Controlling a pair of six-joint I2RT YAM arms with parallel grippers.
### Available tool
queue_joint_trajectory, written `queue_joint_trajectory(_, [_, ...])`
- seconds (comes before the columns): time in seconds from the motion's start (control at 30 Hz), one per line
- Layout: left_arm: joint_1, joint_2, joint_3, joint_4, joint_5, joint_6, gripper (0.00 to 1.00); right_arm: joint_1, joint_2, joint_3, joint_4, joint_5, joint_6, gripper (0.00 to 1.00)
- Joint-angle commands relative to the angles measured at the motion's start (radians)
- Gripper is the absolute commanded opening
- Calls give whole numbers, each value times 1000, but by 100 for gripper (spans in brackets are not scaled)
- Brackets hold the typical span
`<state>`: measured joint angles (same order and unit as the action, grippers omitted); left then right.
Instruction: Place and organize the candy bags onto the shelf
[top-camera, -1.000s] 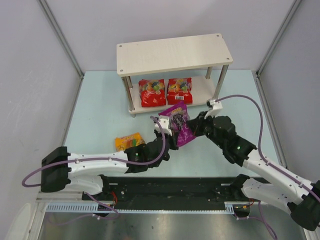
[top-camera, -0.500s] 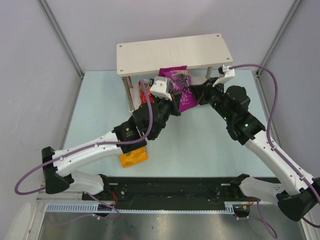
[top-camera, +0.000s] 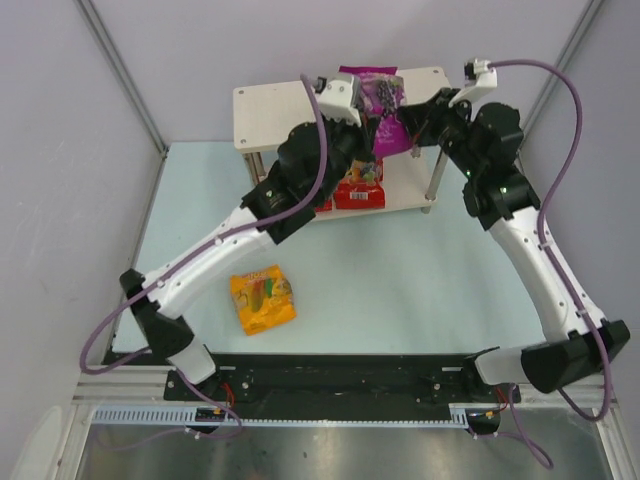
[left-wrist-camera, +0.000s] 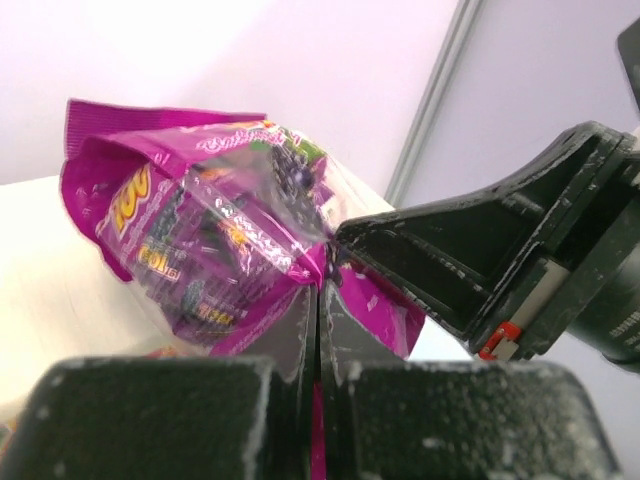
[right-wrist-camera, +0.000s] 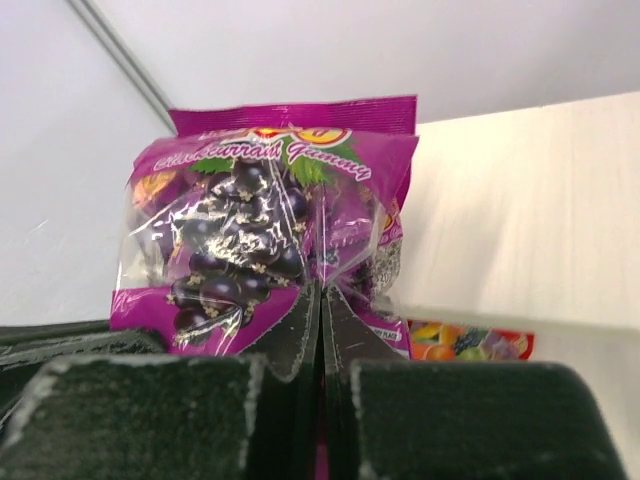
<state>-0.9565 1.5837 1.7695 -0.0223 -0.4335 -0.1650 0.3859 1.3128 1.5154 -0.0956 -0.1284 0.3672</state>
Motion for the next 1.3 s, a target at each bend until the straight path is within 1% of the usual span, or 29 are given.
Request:
queue_joint_trajectory(0.0, [91,123,258,-48,156,2,0,-77,126,208,33,-152,21,0])
queue_joint_trajectory(0.03, [102,157,302,-79,168,1,0,-91,153,241,19,-166,19,0])
queue_joint_trajectory(0.07, [116,212,388,-94,182,-4,0,-105,207,306,13,-180,19,0])
queue_joint_trajectory(0.13, [150,275,476,-123,217,-11,0,-142,255,367,-13,-217,22,0])
queue_joint_trajectory(0.17, [160,329,551,-148,226,-16,0,-154,279,397,-18,-240,25,0])
queue_joint_trajectory(0.27, [194,401,628,-154,256,-24,0,-200,364,503,-44,-289,45,0])
queue_joint_trajectory(0.3, [209,409,628,-148,263,-30,0,-208,400,544,-50,-298,47,0])
queue_joint_trajectory(0.37, [228,427,624,-131,291,-51,0,-225,427,572,-69,-318,49,0])
queue_joint_trajectory(0.53, [260,455,581,-82,312,-73,0,-249,489,609,-70,-349,59,0])
queue_joint_trajectory(0.67, [282,472,579,-67,329,-96,0,-262,520,618,-72,-363,62,0])
queue_joint_trajectory(1.0, [292,503,574,-56,343,-107,0,-278,583,681,-95,-395,70,0])
queue_joint_trajectory(1.27, [305,464,453,-5,329,-120,0,-280,594,668,-104,-407,64,0])
